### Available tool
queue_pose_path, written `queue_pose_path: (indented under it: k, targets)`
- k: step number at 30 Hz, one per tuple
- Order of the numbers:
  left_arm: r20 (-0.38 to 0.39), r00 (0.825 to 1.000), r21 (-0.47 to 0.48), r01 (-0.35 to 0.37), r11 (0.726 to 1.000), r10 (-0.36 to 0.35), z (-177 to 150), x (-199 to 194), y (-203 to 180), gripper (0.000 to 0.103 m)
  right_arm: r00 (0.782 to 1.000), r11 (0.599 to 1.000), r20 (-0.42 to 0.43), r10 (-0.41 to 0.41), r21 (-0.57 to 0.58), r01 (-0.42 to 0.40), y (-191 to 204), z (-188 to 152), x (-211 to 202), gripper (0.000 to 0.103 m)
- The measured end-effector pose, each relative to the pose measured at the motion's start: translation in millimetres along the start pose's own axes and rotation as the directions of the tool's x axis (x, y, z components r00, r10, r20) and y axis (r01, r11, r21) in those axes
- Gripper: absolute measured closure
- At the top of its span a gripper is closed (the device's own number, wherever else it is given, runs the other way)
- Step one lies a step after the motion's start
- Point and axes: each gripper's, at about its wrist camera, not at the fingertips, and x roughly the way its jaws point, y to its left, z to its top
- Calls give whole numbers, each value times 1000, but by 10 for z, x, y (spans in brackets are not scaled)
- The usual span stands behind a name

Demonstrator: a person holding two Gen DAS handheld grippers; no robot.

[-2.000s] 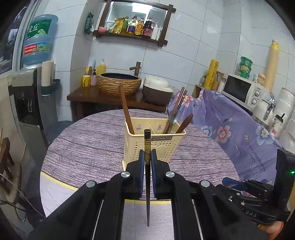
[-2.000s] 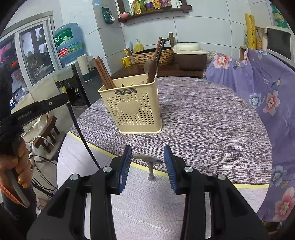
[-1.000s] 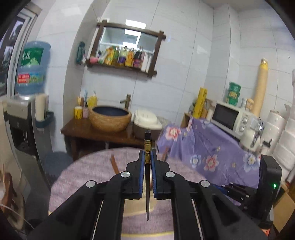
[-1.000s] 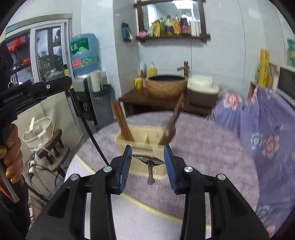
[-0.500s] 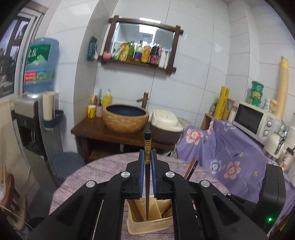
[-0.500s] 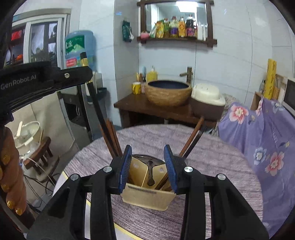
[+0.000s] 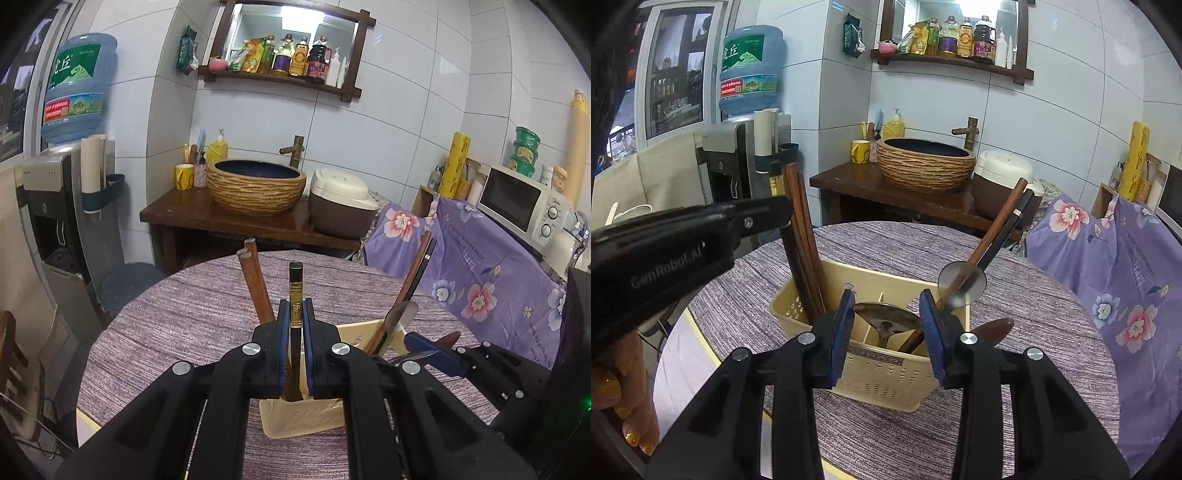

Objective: Organize utensils
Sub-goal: 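Open both grippers to drop the spoon and chopstick into the basket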

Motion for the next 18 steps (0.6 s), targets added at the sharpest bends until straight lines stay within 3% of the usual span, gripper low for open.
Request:
queue_pose_path:
  k: [7,10,16,18]
  targets:
    - [2,1000,-36,29,999,-29,-36,-81,71,94,1000,1000,-4,-17,-10,17,11,-63,-1,65]
    - [17,999,-41,38,998,-37,-61,-176,87,91,1000,1000,-2,-24,-16,24,18,-103,-4,55]
    - [95,995,-62,35,997,-30,-91,-518,209,66,998,999,36,-45,-8,46,-35,-209,-180,52]
    - [134,991,-58,34,998,-26,-116,-673,244,51,996,999,68,-49,6,49,-61,-255,-327,43]
